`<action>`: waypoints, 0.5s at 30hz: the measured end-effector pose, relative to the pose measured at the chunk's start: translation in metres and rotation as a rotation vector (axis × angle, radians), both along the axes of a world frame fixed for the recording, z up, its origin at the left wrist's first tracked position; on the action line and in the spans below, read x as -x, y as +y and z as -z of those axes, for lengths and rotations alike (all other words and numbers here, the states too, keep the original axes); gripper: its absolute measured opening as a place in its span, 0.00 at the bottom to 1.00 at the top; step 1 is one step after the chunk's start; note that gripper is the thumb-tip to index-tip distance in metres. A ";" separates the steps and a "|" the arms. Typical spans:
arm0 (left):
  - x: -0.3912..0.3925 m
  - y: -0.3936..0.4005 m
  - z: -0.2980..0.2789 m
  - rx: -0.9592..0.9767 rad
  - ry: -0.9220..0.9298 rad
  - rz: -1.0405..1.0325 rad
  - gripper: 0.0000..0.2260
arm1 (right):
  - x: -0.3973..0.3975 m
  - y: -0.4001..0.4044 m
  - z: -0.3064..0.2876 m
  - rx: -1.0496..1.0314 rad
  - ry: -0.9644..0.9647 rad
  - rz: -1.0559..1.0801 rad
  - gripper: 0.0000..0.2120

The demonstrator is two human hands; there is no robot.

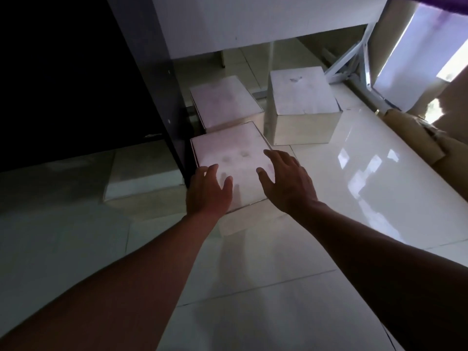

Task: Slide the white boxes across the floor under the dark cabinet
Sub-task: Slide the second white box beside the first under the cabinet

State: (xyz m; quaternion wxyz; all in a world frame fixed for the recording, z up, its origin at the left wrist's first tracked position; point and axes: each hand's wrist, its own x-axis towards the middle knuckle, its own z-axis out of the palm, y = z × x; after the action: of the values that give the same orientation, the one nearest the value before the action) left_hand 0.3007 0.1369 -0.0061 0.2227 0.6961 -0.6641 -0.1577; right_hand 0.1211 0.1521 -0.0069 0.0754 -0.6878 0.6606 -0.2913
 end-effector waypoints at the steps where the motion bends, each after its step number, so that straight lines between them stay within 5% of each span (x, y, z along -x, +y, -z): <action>1: 0.000 -0.003 0.005 -0.016 -0.007 -0.013 0.25 | 0.002 -0.002 0.008 -0.029 -0.003 0.015 0.26; 15: -0.001 -0.055 0.071 -0.168 0.254 -0.224 0.44 | 0.011 -0.060 0.073 -0.260 -0.085 0.264 0.40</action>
State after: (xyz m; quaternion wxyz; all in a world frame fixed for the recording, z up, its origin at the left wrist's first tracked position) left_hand 0.3015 0.0823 -0.0771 0.2618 0.7564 -0.5334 -0.2734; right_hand 0.1104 0.0918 -0.0796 0.1529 -0.5668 0.7733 -0.2396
